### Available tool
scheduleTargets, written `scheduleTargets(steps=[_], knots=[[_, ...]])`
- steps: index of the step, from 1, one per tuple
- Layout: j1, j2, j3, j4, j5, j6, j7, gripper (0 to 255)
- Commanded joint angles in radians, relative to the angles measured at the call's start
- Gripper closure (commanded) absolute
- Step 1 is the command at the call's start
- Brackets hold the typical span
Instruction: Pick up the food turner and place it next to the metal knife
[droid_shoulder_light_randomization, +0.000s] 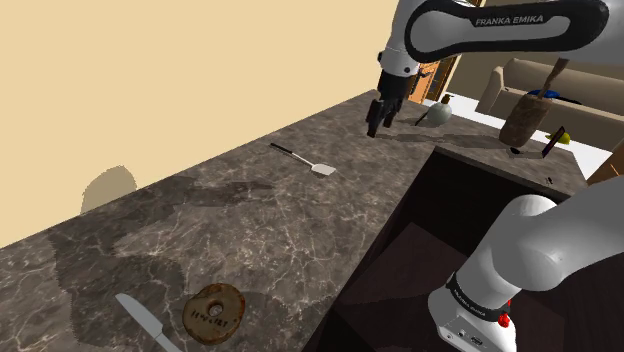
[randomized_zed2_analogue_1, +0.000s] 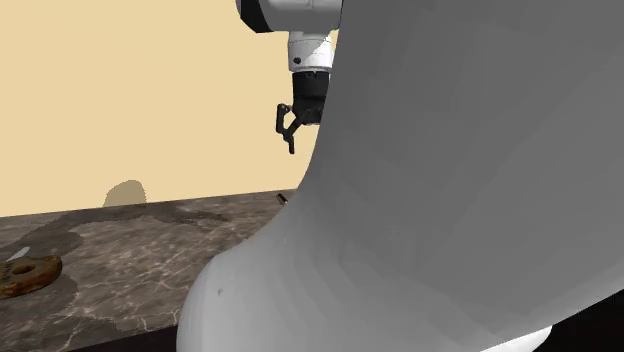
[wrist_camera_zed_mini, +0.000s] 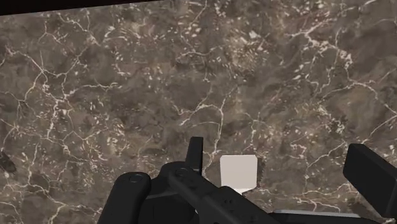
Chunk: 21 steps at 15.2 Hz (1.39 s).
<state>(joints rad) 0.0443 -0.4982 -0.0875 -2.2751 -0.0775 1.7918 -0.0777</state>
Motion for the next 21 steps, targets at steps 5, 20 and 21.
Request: scheduleTargets(steps=[5, 20, 21], knots=[[0.014, 0.207, -0.014, 0.066, 0.022, 0.155, -0.024, 0], [0.028, 0.760, -0.008, 0.445, 0.114, 0.358, -0.093, 0], [0.027, 0.799, -0.006, 0.482, 0.120, 0.362, -0.097, 0]])
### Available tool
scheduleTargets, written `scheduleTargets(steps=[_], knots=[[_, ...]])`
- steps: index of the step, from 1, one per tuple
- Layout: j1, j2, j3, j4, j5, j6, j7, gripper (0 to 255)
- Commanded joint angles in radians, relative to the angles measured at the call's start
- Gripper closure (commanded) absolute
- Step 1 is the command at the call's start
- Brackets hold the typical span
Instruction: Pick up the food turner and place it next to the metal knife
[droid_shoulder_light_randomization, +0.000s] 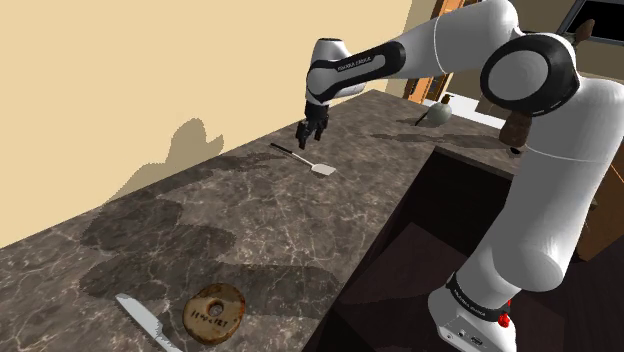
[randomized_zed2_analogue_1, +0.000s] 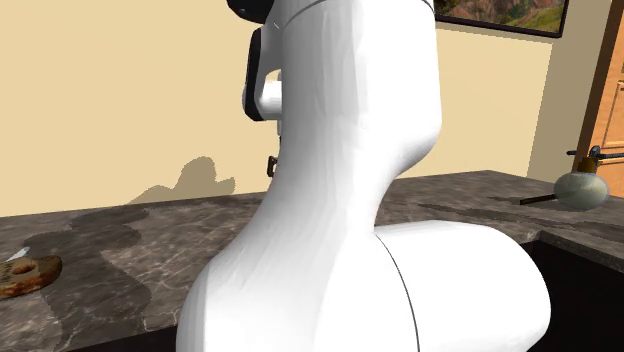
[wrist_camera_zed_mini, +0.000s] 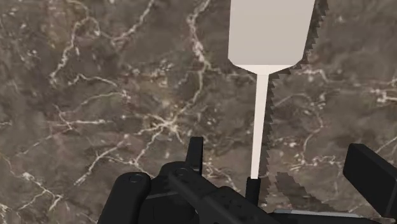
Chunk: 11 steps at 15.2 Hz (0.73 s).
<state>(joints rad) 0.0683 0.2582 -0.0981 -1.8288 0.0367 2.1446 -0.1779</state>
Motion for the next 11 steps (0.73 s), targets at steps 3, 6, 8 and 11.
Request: scheduleTargets(steps=[3, 6, 8, 11], knots=[[0.001, 0.113, 0.010, 0.096, 0.015, 0.023, -0.004, 0], [0.001, 0.133, 0.011, 0.084, 0.017, 0.055, -0.005, 0], [0.000, 0.147, 0.012, 0.077, 0.019, 0.076, -0.006, 0], [0.000, 0.158, 0.013, 0.072, 0.021, 0.092, -0.007, 0]])
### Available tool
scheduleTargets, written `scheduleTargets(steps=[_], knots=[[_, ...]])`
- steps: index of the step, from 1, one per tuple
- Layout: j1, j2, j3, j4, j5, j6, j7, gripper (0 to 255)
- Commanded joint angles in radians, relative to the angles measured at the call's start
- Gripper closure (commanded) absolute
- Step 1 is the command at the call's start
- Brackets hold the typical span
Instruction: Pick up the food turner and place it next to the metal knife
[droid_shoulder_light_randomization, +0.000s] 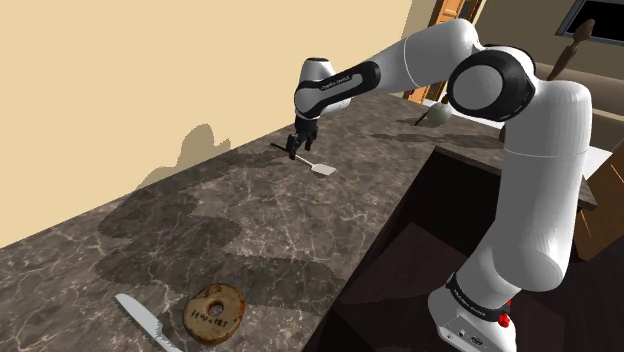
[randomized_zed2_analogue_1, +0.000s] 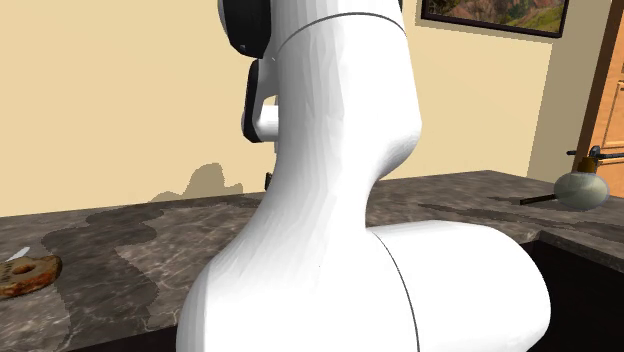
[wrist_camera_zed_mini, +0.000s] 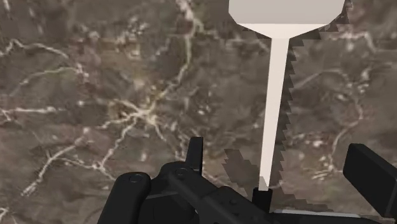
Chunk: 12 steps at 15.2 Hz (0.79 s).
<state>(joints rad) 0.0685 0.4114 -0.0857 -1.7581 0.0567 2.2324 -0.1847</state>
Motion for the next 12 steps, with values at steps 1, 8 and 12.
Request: scheduleTargets(steps=[1, 8, 12], knots=[[0.000, 0.005, 0.000, 0.001, 0.001, 0.005, 0.000, 0], [0.000, 0.005, 0.000, 0.001, 0.001, 0.005, 0.000, 255], [0.000, 0.005, 0.000, 0.001, 0.001, 0.005, 0.000, 255]])
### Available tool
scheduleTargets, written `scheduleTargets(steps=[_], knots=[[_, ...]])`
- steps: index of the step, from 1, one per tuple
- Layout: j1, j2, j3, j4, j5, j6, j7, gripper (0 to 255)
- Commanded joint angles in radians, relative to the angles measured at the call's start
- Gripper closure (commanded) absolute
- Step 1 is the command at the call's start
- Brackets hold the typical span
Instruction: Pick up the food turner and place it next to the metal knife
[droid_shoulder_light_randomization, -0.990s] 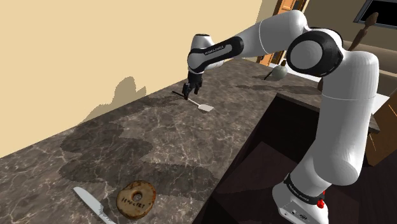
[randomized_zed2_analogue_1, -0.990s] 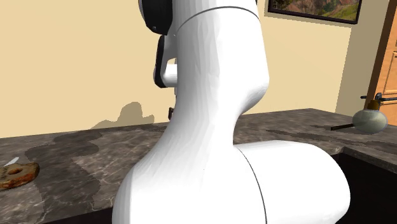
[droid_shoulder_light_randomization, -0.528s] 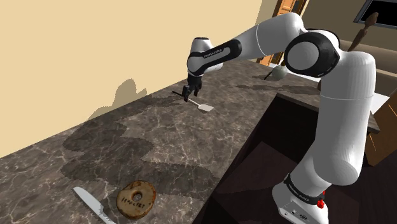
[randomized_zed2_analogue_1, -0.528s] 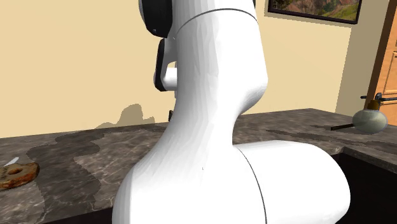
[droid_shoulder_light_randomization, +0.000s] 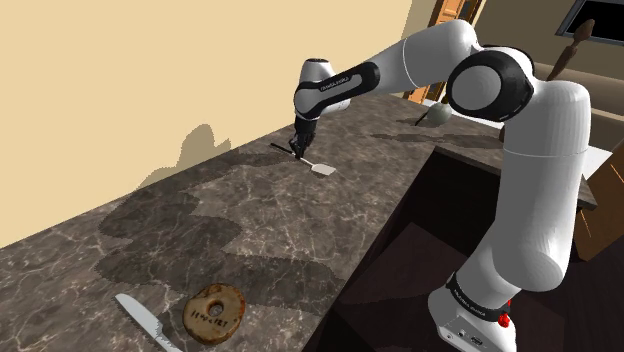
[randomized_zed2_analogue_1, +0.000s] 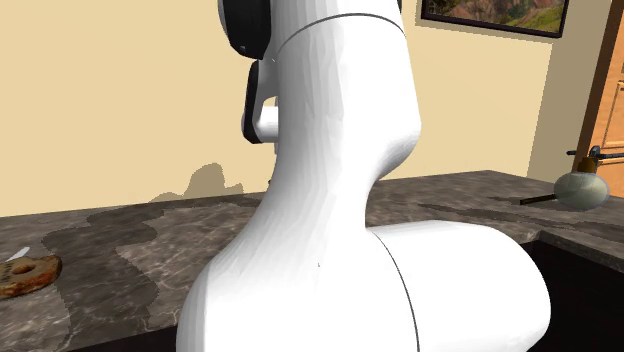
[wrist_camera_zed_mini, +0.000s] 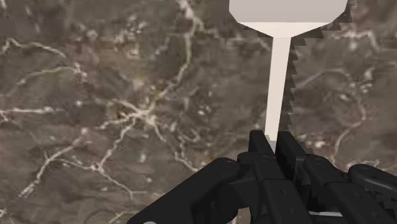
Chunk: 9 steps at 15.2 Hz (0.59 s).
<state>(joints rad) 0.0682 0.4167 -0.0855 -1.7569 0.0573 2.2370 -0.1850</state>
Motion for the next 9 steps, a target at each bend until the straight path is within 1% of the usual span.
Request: scheduleTargets(steps=[1, 4, 9], knots=[[0.000, 0.000, 0.000, 0.000, 0.000, 0.000, 0.000, 255], [0.000, 0.000, 0.000, 0.000, 0.000, 0.000, 0.000, 255], [0.001, -0.030, -0.002, 0.026, -0.004, -0.056, 0.003, 255]])
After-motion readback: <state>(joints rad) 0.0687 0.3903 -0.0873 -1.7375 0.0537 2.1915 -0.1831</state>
